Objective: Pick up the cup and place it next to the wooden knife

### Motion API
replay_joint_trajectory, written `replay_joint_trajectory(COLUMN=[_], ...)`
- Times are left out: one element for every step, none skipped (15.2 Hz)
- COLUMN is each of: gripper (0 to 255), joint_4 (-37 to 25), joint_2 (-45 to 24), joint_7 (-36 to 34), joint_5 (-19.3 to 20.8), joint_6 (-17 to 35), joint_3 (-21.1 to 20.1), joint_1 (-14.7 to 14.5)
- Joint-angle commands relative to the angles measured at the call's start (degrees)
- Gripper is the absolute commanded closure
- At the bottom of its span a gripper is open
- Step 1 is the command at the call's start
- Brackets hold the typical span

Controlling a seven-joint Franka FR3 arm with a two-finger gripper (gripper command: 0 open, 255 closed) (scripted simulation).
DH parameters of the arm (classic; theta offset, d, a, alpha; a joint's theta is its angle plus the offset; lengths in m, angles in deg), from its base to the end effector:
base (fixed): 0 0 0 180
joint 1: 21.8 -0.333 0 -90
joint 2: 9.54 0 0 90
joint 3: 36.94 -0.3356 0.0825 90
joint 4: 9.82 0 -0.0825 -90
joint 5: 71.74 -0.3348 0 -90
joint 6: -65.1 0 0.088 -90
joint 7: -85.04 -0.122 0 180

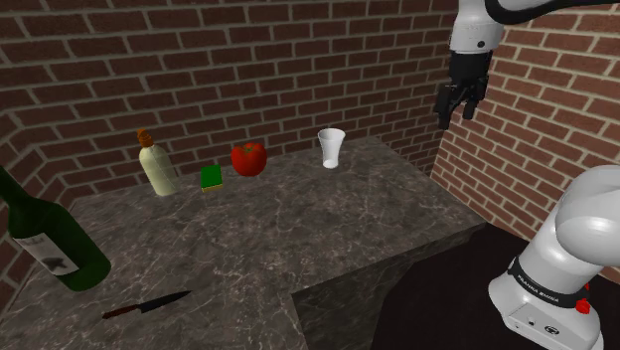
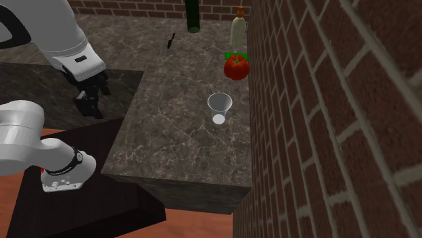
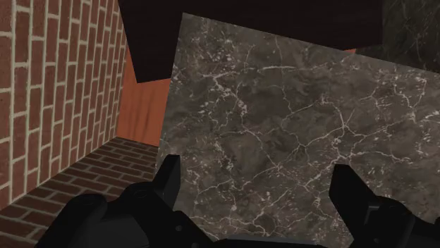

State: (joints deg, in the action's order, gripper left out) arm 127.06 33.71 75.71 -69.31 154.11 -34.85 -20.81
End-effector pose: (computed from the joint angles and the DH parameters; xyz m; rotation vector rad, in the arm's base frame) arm 0.2467 -0.0219 0.5662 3.1006 -0.3185 -0.1244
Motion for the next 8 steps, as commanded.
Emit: replay_joint_trajectory(gripper=[0,0,0,0,0,0,0,0], joint_4=[0.00,-0.34,-0.77,-1.27,-1.85,-2.51,-3.25,-4.07], joint_2=[0.00,-1.90,-3.83,-5.80,-7.79,-9.82,-11.86,-13.92], joint_7=[0.00,0.15,0.32,0.51,0.73,0.98,1.25,1.55], joint_5=[0.00,-0.31,-0.64,-1.01,-1.40,-1.83,-2.29,-2.79], joint_6=[0.00,1.79,3.53,5.23,6.86,8.45,9.97,11.43], joint_3=[0.00,0.41,0.82,1.22,1.62,2.01,2.41,2.80], joint_1=[0.00,-0.02,-0.06,-0.11,-0.17,-0.25,-0.34,-0.44])
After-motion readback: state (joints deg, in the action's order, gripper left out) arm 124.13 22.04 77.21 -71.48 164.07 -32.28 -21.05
